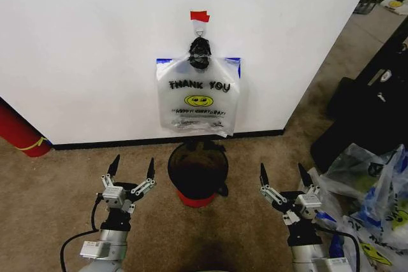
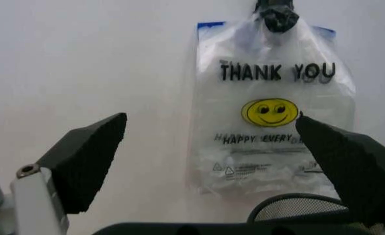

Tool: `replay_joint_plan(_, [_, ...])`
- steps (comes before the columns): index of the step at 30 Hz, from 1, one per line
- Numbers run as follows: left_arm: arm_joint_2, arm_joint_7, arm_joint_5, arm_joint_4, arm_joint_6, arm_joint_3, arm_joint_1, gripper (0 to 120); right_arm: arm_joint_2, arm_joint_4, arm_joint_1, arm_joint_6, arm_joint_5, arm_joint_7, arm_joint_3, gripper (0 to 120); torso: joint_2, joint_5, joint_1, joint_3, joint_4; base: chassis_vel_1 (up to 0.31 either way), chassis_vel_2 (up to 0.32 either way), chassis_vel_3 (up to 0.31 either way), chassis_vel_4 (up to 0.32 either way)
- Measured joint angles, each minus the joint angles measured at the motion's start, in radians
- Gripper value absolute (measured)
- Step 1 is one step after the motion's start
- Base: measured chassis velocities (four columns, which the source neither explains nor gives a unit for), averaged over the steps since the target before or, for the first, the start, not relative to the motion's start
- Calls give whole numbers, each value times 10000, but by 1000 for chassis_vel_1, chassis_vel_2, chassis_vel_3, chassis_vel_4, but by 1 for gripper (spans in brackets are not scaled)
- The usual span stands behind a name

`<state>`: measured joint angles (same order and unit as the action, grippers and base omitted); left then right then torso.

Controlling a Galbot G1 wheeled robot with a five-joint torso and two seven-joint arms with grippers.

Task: Pick up the garbage bag from the wall and place it over the trash bin.

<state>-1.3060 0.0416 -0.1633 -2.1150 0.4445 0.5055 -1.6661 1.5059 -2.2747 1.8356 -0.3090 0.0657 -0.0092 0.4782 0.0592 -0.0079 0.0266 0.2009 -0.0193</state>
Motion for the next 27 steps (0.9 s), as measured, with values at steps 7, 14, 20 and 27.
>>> replay_joint_plan(7, [-38,13,180,-124,-19,-44,-1,100,-100,-112,-31,104,-5,-1,-24,100,0,0,0,0,0,0,0,0,0])
replay_joint_plan(14, [-59,42,213,-177,-25,-12,-63,100,-206,-122,-88,145,30,-12,-27,100,0,0,0,0,0,0,0,0,0])
replay_joint_plan(20, [-97,46,250,-243,-22,-12,-146,100,-281,-139,-135,167,72,-25,-14,100,0,0,0,0,0,0,0,0,0])
replay_joint_plan(27, [-118,51,314,-262,-17,-32,-220,100,-325,-92,-168,166,72,-29,-17,100,0,0,0,0,0,0,0,0,0])
